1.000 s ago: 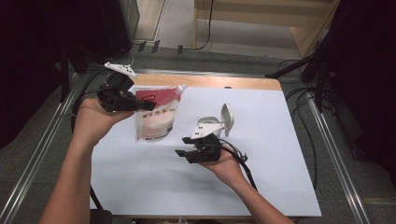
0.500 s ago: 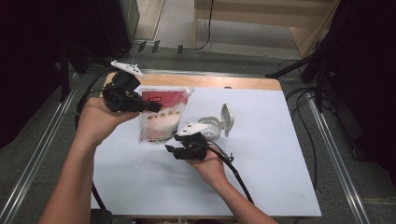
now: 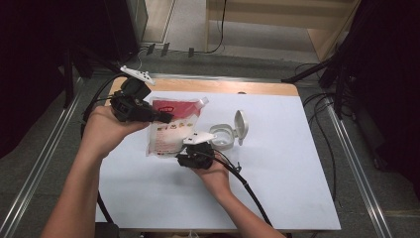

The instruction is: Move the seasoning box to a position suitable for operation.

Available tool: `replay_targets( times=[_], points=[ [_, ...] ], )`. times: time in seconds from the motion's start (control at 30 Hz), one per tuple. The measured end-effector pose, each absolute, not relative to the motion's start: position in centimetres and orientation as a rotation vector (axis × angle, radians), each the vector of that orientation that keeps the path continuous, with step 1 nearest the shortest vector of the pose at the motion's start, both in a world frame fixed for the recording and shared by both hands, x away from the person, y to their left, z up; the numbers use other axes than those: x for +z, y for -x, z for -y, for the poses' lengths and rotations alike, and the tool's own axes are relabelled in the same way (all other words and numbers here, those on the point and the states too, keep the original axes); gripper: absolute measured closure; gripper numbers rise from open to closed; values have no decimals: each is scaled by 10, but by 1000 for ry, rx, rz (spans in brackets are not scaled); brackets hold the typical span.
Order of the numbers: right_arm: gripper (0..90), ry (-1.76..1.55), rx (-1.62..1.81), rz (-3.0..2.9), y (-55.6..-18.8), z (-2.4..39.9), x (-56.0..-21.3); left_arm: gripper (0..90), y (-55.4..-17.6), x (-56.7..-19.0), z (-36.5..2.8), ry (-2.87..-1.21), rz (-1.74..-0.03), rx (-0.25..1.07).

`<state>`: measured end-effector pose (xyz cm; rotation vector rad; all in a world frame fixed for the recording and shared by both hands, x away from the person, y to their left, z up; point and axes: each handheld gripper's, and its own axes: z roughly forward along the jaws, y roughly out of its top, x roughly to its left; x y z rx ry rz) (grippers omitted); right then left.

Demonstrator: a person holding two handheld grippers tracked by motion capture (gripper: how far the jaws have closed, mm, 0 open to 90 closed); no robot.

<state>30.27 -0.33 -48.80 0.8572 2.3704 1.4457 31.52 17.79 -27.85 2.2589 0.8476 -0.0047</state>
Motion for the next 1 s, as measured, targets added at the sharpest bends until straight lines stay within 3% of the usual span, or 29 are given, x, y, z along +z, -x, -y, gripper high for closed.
replay_targets(
  times=[0.53,0.7,0.87,1.0],
  points=[
    [496,-580,1396,-2438,-274,-13,-488,874,-324,-292,-163,-2259,-855,-2],
    [487,-617,1439,-2471,-272,-15,-492,850,-324,-298,-154,-2275,-852,-14],
    [490,-647,1465,-2471,-271,-11,-493,890,-329,-303,-147,-2272,-850,-29],
    [501,-656,1509,-2504,-271,-7,-493,845,-330,-307,-142,-2302,-832,-37]
  ],
)
